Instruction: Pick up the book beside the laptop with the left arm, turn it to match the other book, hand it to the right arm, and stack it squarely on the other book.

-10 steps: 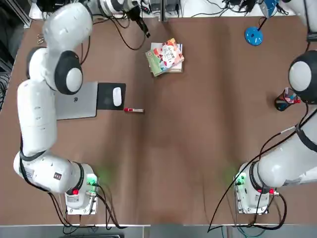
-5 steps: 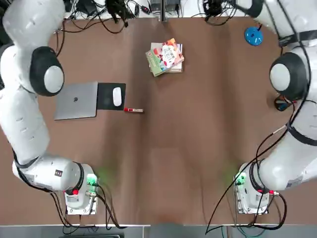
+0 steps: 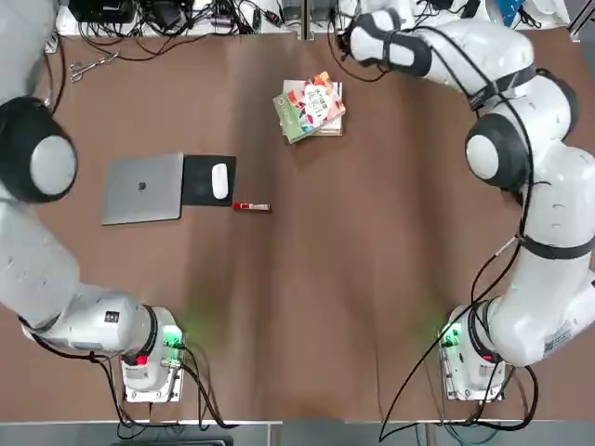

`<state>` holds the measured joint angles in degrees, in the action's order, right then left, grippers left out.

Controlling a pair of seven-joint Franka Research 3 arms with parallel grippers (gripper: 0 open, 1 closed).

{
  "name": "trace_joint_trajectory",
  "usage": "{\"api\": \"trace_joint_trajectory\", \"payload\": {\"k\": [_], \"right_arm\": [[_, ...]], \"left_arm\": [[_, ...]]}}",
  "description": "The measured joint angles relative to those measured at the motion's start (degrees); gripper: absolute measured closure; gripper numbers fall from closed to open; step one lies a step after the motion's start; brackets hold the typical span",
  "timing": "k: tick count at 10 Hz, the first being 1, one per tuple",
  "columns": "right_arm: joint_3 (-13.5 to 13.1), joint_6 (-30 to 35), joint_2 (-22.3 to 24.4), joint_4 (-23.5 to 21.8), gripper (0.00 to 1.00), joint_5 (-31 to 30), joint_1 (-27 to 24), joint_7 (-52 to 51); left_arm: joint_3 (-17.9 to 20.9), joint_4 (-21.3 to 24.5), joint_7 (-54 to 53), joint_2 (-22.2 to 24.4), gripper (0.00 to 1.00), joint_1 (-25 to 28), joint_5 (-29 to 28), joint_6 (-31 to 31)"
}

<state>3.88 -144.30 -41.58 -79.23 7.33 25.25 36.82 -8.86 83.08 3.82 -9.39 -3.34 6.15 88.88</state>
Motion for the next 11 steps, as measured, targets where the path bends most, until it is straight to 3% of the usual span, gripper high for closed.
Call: {"api": "trace_joint_trajectory", "payload": {"k": [2, 4, 6, 11], "right_arm": [[0.0, -4.5, -2.3, 0.6, 0.99, 0.0, 1.8, 0.8], [0.0, -6.2, -4.8, 2.1, 0.98, 0.0, 2.5, 0.8], [0.0, -9.3, -7.0, 2.8, 0.98, 0.0, 2.8, 0.8], [0.0, -12.8, -11.4, 3.3, 0.98, 0.0, 3.6, 0.8]], "left_arm": [[0.0, 9.4, 0.1, 7.6, 0.0, 2.6, -0.1, 4.0], [0.1, 11.4, 0.0, 9.4, 0.0, 4.7, -0.2, 3.5], [0.1, 10.1, -1.0, 9.3, 0.0, 6.3, -0.7, 3.5], [-0.6, 1.3, -0.8, 4.6, 0.0, 5.6, -4.5, 1.9]]}}
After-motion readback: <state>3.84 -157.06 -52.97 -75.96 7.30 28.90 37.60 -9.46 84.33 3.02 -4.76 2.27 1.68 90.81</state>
